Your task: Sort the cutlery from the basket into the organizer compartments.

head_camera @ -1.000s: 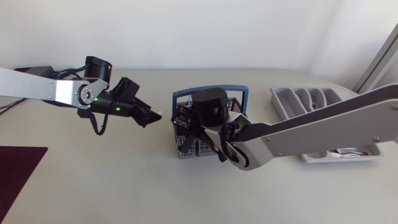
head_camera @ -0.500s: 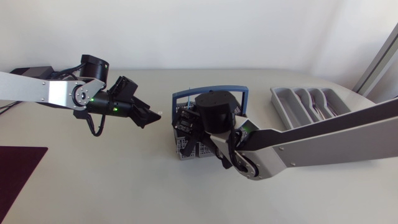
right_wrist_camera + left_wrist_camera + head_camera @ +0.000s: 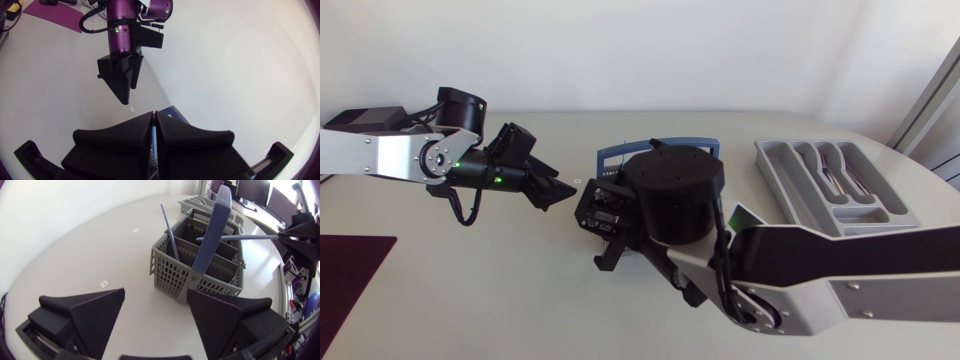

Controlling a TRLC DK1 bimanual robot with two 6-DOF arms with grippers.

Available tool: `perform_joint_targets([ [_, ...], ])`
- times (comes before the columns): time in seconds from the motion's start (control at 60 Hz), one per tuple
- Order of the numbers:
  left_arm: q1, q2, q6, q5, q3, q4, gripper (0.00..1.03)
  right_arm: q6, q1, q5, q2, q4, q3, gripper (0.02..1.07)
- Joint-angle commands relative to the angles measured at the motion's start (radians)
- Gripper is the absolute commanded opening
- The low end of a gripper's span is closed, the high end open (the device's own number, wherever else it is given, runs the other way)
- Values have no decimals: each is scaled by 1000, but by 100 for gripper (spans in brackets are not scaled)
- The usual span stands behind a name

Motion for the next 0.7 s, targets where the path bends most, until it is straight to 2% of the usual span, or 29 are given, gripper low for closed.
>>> perform_joint_targets([
  [0.0,-4,-43,7,10,-30,4,86,-13,30,25,-52,-31,-21,8],
  [0.167,-5,-66,7,10,-44,6,86,-6,63,57,-134,-80,-14,8],
  [0.317,-5,-69,6,10,-48,4,86,49,83,70,-234,-178,15,8],
  [0.433,-8,-71,4,10,-45,4,86,135,79,57,-302,-310,62,8],
  [0.533,-10,-71,2,7,-42,4,86,233,44,10,-363,-494,113,8],
  [0.683,-10,-69,2,3,-35,3,86,334,-38,-47,-443,-700,167,8],
])
